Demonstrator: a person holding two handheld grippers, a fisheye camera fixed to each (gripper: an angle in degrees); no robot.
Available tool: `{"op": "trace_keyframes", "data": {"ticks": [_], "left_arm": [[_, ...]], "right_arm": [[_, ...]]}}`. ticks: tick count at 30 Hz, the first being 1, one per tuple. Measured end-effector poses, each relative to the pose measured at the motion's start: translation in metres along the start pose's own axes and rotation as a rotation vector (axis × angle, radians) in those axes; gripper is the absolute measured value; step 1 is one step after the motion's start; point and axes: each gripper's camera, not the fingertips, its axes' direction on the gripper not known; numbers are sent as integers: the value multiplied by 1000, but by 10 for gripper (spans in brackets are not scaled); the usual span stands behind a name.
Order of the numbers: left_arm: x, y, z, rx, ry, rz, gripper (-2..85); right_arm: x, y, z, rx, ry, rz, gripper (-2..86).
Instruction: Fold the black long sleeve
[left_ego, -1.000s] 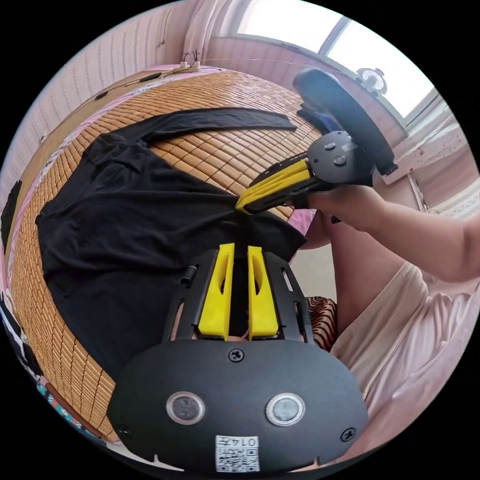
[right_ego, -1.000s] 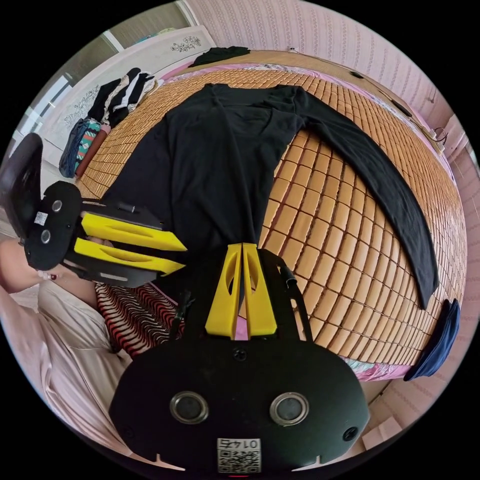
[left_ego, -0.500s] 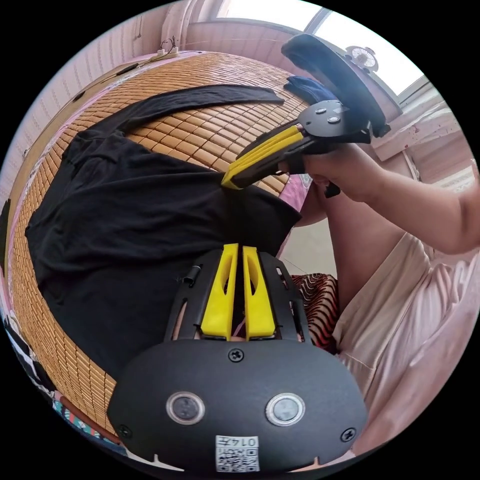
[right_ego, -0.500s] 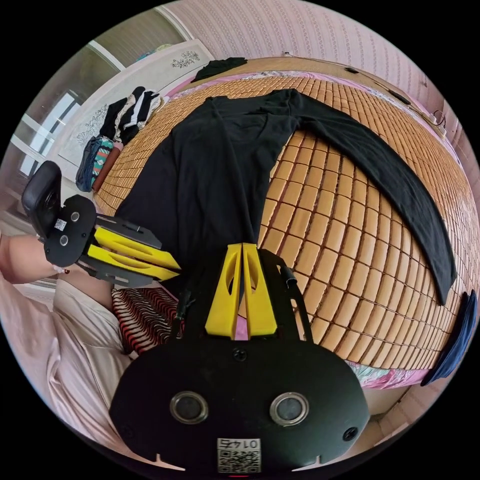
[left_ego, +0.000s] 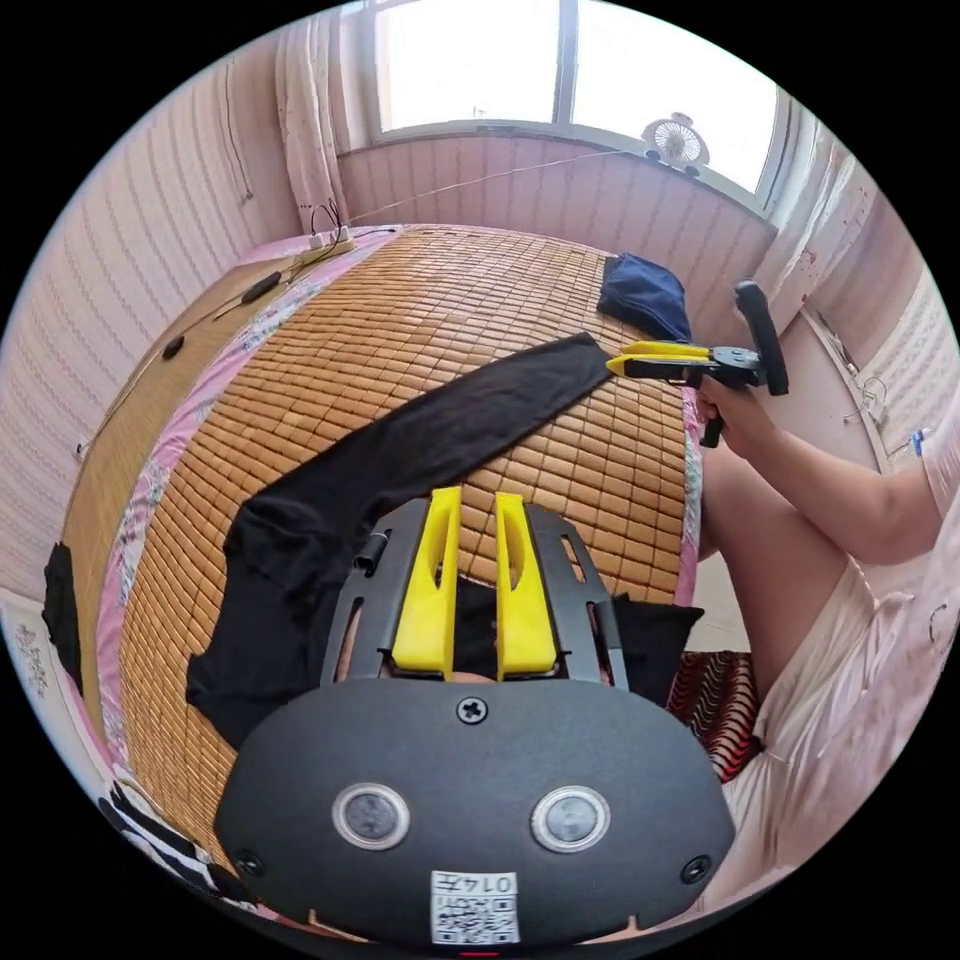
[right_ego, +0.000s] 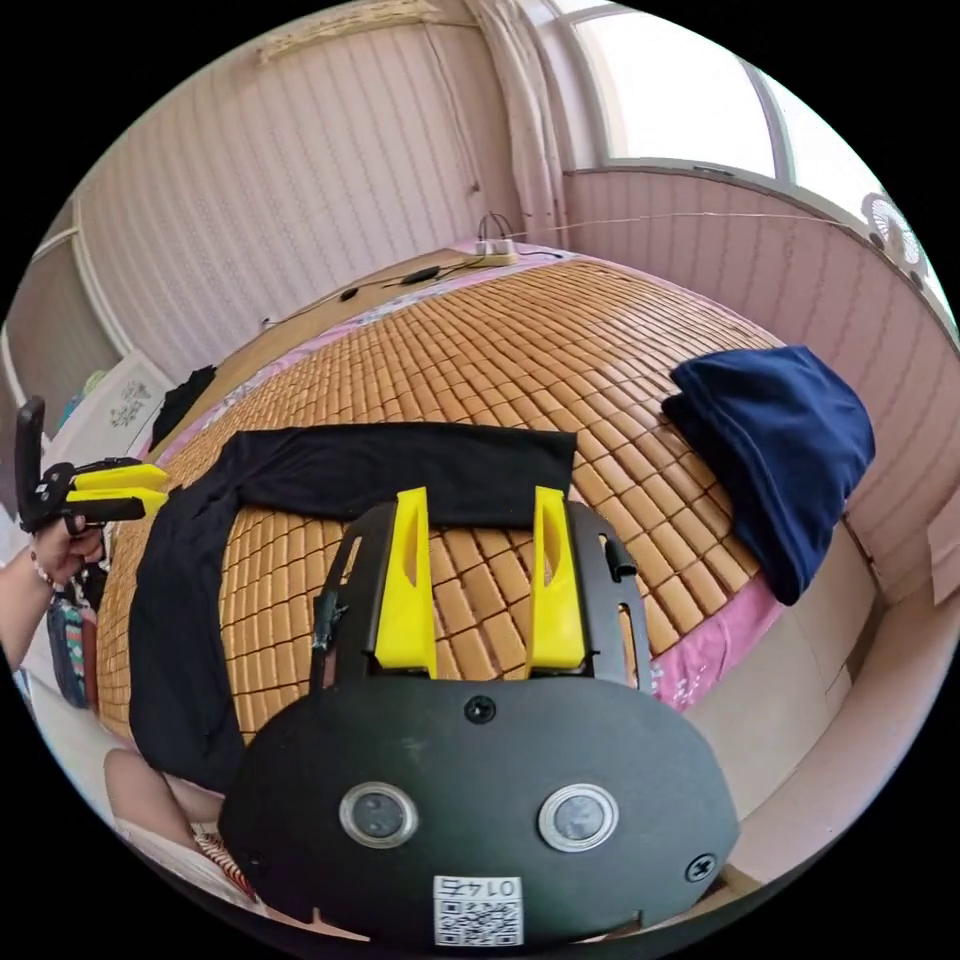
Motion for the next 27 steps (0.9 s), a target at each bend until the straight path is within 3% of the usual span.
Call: {"op": "trace_keyframes", "data": {"ticks": [3, 7, 11, 16, 21, 27], "left_arm": [[-3, -37, 31, -31, 50, 14, 81], [-2, -76, 74, -92, 31, 40, 88], [-3, -104, 100, -95, 7, 17, 88], [11, -132, 141, -173, 15, 48, 82], [11, -135, 139, -179, 34, -11, 1], [13, -123, 127, -184, 25, -30, -9]], "right_arm": [[16, -4, 3, -2, 47, -6, 136], [37, -12, 17, -85, -31, 23, 120], [54, -14, 18, -112, -58, 74, 29], [67, -17, 19, -104, -103, 85, 10], [72, -17, 17, -95, -141, 92, 6], [70, -10, 6, -38, -200, 69, 4]]}}
